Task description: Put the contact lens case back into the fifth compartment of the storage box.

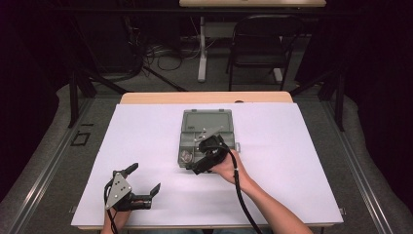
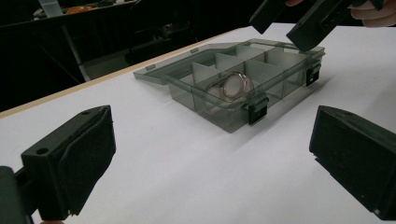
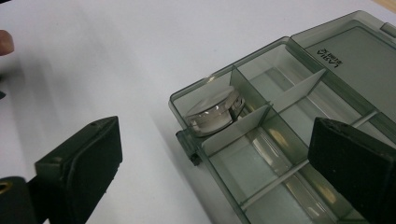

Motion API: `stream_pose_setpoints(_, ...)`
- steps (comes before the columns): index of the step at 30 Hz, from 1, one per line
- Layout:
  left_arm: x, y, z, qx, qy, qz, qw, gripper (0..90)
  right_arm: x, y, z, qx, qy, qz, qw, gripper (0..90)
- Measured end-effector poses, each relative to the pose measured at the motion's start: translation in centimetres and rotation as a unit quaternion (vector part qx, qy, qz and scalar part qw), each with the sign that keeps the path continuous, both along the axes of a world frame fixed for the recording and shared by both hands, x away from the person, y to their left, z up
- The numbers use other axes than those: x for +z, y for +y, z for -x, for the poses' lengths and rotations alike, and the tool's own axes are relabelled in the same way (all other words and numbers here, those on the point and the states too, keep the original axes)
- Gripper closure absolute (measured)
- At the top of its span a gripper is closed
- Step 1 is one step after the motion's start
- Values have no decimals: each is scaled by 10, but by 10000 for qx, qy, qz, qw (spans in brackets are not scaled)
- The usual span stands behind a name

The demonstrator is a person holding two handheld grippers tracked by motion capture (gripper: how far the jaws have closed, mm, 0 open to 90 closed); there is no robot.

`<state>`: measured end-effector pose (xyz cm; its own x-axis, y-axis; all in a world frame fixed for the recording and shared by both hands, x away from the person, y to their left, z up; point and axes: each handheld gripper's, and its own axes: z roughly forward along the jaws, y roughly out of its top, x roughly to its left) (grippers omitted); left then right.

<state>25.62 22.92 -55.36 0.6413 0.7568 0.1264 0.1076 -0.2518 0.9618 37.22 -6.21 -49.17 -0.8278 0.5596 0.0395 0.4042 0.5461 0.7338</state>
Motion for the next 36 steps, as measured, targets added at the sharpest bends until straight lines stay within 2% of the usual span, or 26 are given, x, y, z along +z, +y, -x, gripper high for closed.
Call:
stream_pose_setpoints(9, 0, 0, 0, 0, 13, -9, 10000, 5, 5, -24, 15, 20, -137, -165, 9998, 19)
stream_pose_setpoints(16, 0, -1, 0, -7, 14, -26, 10000, 5, 7, -41, 29, -1, -263, -137, 9996, 20)
stream_pose_setpoints(36, 0, -1, 0, -5, 26, -38, 10000, 5, 4, -88, 54, -218, -537, -238, 9980, 9)
